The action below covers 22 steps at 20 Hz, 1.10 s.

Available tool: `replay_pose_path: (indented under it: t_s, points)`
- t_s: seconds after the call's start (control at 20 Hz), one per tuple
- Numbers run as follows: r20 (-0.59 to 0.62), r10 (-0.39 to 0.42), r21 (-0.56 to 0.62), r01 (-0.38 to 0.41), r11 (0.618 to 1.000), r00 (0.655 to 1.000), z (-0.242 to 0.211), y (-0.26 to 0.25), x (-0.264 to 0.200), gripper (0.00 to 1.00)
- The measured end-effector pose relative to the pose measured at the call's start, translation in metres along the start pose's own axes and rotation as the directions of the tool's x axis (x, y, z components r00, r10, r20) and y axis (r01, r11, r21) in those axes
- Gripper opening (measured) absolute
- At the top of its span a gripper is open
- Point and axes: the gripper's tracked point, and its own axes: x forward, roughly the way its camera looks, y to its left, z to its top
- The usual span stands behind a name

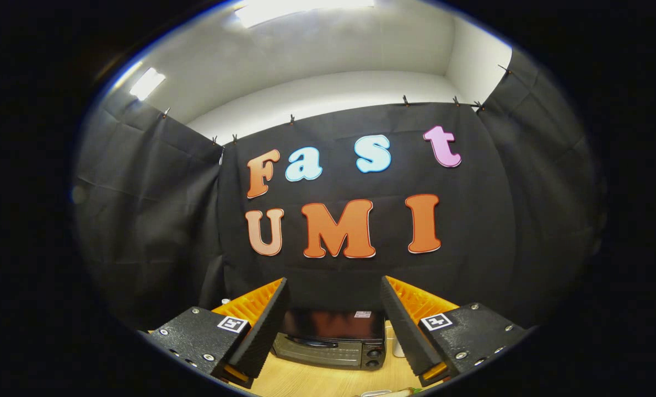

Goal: Open the toaster oven, put the food inside, and close the toaster oven door.

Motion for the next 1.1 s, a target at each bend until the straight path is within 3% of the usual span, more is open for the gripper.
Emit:
replay_pose_path:
  t_s: [0.35,0.6,1.1]
  points:
    - [-0.124,-0.004,0.023,0.007,1.000,0.992,-0.069,0.015,0.038,0.98]
    - [-0.270,0.005,0.060,0.012,0.998,0.963,-0.134,0.030,0.074,0.98]
    - [-0.405,-0.038,0.033,0.056,0.998,0.913,-0.229,0.046,0.129,0.98]
